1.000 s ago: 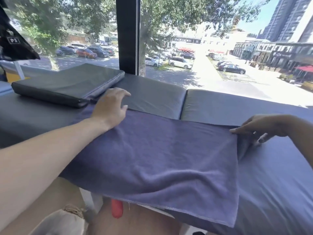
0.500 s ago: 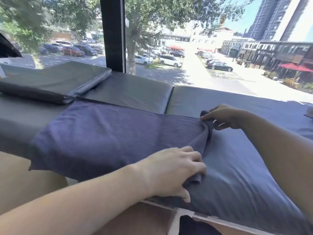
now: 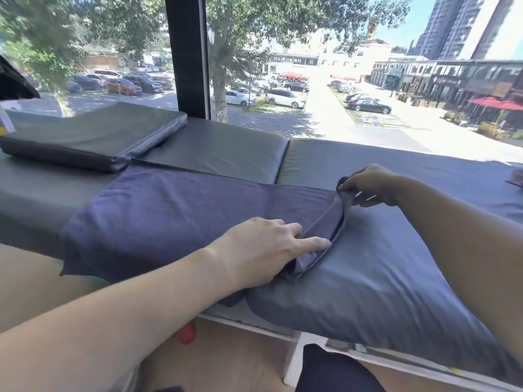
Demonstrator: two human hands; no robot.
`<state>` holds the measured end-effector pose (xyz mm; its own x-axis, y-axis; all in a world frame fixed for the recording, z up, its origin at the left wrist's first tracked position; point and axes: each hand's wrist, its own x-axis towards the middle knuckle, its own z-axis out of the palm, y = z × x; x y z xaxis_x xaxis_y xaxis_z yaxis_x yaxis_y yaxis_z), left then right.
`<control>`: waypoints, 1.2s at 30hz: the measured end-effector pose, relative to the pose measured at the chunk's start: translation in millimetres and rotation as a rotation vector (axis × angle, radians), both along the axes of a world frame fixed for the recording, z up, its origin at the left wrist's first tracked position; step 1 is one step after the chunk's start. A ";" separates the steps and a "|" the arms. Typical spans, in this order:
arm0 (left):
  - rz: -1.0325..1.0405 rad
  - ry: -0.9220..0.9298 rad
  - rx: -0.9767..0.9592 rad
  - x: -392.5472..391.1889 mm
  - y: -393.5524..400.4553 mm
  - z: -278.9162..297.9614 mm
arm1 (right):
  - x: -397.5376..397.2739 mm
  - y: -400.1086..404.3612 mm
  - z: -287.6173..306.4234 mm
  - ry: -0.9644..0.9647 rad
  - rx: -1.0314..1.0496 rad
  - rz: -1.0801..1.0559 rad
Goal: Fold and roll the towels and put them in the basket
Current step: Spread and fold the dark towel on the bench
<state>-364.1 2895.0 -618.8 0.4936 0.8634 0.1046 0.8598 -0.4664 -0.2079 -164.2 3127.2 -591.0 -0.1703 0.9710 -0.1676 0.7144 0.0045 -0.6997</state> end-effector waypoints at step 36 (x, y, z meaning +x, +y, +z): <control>-0.022 -0.617 0.037 160.7 -17.8 -64.0 | 68.5 17.2 2.4 -0.299 -0.018 -0.138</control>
